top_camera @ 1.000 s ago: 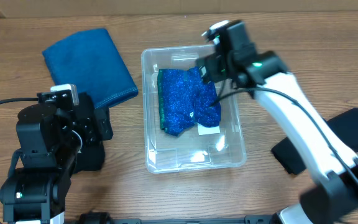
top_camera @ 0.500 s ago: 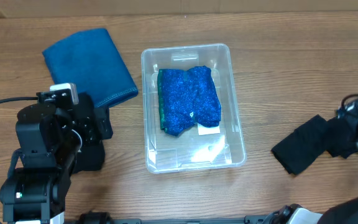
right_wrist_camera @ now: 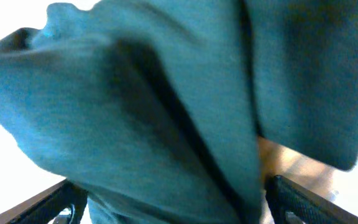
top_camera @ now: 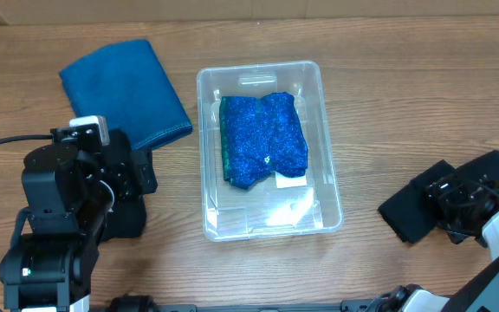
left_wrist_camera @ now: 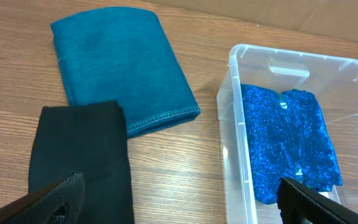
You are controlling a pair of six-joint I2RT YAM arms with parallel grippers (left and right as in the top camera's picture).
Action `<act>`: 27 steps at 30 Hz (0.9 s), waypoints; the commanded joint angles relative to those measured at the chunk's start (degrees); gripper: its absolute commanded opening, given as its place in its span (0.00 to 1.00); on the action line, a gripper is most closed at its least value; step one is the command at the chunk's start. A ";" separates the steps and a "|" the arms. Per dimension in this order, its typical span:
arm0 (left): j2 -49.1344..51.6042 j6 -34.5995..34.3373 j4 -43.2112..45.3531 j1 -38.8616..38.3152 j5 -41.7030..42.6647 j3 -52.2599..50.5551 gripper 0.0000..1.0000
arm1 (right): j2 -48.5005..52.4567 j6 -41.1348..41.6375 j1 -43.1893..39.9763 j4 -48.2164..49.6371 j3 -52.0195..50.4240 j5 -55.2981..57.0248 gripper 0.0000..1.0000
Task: Pack container
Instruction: 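Grasp the black cloth at right and place it in the bin's front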
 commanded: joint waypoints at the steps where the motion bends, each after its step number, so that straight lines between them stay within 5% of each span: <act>1: -0.04 1.11 0.26 -0.11 -0.02 1.18 1.00 | -0.28 0.17 -0.02 1.57 -1.07 -6.14 0.60; 5: -0.04 1.11 0.24 -0.11 -0.02 1.18 1.00 | -0.31 -0.02 0.00 4.90 -1.01 -13.73 0.09; 6: -0.04 1.11 0.24 -0.11 -0.02 1.18 1.00 | -0.35 0.00 0.00 5.79 -0.83 -17.03 0.04; 11: -0.04 1.11 0.24 -0.11 -0.02 1.18 1.00 | -3.58 -2.16 4.59 3.10 8.31 -28.83 0.04; 15: -0.04 1.11 0.24 -0.11 -0.02 1.18 1.00 | -8.90 -11.69 19.10 -7.50 28.61 -25.33 0.04; 19: -0.04 1.11 0.24 -0.11 -0.02 1.18 1.00 | -8.63 -36.17 37.90 -22.21 45.13 -17.55 0.04; 27: -0.04 1.09 0.20 -0.11 -0.02 1.18 1.00 | 0.04 -70.14 69.61 -37.97 46.90 -1.27 0.04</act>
